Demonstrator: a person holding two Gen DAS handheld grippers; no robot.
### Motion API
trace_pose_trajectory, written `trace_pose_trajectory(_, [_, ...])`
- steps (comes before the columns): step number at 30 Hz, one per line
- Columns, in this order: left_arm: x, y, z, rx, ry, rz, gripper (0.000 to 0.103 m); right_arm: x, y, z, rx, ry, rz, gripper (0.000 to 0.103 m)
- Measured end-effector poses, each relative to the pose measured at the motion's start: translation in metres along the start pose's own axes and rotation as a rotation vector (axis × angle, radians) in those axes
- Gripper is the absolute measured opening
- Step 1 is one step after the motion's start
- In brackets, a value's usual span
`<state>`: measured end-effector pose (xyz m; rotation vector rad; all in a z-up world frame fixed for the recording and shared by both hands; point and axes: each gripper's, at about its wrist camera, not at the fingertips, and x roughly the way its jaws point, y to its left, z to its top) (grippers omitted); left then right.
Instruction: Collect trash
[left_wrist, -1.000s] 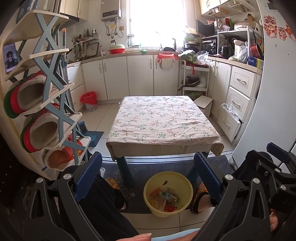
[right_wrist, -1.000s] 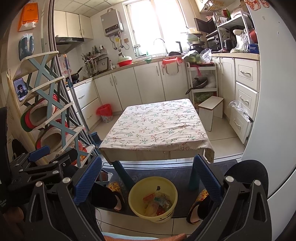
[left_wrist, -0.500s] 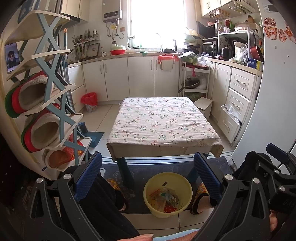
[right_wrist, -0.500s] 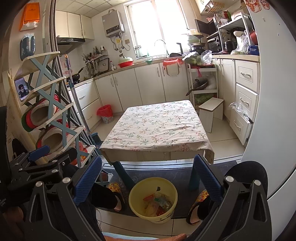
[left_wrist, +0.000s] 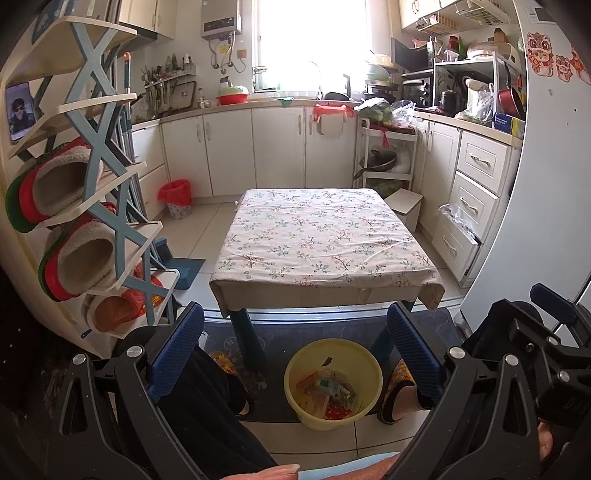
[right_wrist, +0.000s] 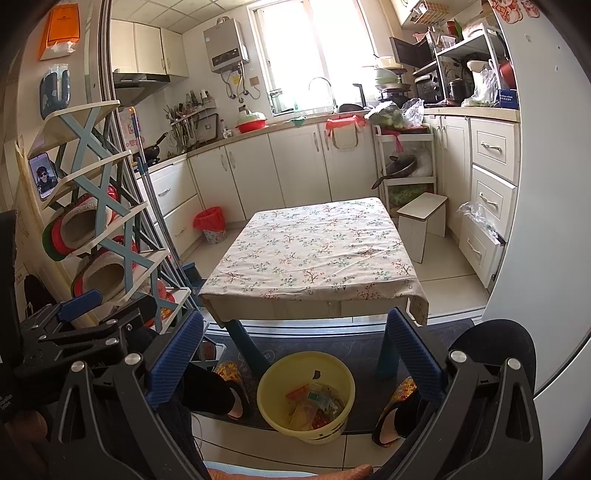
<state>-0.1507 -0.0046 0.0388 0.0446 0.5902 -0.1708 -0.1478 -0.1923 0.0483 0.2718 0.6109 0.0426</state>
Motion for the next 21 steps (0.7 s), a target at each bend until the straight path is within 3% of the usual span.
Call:
trace_pose_trajectory(4, [0.006,0.006,-0.002,-0.052,0.039,-0.122,0.095,0.002,-0.001,-0.002,0.001,0.008,0.004,0.096])
trace_pose_trajectory(6, [0.005,0.011,-0.004,-0.071,0.026,-0.142,0.095,0.003,-0.001,-0.003,0.000,0.012,0.006,0.096])
trace_pose_trajectory(12, [0.001,-0.002,-0.002,0.025,-0.010,-0.031,0.095,0.005,-0.002,-0.002,-0.001,0.014,0.005,0.096])
trace_pose_trajectory(21, [0.011,0.005,0.006,0.003,0.024,-0.004,0.095,0.014,-0.007,0.000,-0.004,0.025,-0.009,0.096])
